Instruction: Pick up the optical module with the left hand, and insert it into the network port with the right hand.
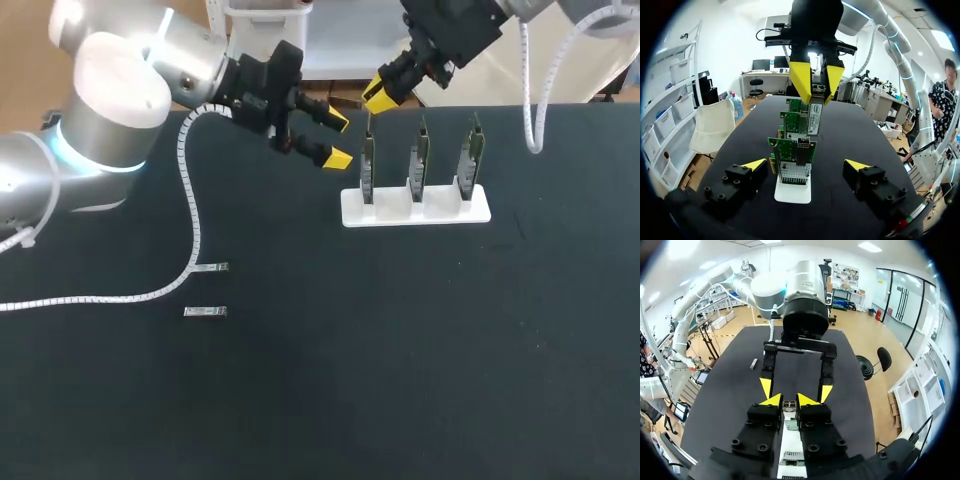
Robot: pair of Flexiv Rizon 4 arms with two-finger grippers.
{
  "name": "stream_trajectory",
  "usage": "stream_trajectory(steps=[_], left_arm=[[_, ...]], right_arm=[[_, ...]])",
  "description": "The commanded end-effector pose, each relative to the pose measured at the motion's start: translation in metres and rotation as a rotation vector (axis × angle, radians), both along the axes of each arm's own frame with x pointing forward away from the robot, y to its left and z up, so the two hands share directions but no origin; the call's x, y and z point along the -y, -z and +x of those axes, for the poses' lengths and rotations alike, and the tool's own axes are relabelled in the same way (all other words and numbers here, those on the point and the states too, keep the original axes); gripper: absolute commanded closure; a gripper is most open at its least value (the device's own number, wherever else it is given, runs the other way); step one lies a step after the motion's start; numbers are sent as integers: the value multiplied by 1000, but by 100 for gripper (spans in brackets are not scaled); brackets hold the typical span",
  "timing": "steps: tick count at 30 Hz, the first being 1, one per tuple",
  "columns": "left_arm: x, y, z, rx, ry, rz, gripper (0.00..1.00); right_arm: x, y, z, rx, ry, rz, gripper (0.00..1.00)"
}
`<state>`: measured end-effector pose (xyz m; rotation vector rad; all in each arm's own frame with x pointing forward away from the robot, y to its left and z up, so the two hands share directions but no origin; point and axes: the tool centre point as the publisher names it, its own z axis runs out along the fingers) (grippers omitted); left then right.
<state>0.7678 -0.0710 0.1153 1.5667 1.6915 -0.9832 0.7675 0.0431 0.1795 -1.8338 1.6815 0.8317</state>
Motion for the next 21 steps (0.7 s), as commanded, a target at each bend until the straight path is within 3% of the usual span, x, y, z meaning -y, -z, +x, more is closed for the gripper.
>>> stream_trajectory(steps=[1,21], left_arm=[[1,0,0,-2,-1,5,0],[1,0,0,-2,-1,5,0]], right_arm=[[-1,2,3,5,3,-5,100],[-5,8,3,31,4,-18,100]])
